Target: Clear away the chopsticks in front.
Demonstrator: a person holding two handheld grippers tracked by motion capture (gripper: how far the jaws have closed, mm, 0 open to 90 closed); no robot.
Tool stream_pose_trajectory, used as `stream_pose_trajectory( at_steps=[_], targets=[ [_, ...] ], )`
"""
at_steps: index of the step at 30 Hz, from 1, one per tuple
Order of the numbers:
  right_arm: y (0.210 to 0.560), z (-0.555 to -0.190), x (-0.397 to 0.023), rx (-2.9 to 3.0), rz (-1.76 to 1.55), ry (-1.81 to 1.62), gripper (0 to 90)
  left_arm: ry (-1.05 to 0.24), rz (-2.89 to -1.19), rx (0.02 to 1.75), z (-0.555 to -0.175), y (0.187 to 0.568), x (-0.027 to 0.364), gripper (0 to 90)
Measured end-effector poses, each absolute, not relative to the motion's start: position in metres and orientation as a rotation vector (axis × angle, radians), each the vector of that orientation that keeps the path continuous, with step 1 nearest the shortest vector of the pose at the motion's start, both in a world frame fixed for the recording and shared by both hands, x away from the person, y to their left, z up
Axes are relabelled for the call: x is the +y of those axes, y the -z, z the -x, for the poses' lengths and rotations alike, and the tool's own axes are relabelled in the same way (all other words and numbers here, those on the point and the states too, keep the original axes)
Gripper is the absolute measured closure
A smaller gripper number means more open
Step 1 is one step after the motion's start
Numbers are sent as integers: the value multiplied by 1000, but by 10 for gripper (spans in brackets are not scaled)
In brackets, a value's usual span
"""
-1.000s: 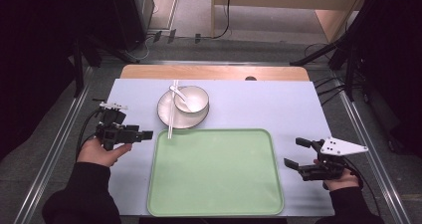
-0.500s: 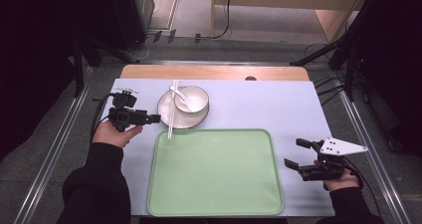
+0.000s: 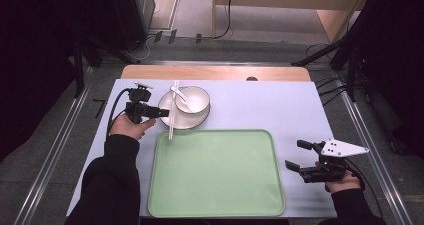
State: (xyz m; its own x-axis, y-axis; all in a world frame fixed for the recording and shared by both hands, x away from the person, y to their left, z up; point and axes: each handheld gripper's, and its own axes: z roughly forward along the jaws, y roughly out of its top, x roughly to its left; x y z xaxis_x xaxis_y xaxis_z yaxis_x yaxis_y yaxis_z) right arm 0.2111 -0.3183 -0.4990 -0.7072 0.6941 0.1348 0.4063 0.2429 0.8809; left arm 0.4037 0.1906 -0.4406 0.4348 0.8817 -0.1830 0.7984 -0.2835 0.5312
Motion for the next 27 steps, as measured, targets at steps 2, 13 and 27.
stream_pose_trajectory(
  at_steps=[2, 13, 27],
  targets=[
    [499, -211, -318, 2237, -1023, -1450, 144, -211, -2142, 1405, -406, 443, 188, 452],
    [498, -211, -319, 2237, -1024, -1451, 144, -259, -2147, 1448, -418, 458, 176, 557],
    [498, -210, -321, 2227, -1035, -1451, 144, -274, -2165, 1480, -427, 477, 164, 672]
  ],
)
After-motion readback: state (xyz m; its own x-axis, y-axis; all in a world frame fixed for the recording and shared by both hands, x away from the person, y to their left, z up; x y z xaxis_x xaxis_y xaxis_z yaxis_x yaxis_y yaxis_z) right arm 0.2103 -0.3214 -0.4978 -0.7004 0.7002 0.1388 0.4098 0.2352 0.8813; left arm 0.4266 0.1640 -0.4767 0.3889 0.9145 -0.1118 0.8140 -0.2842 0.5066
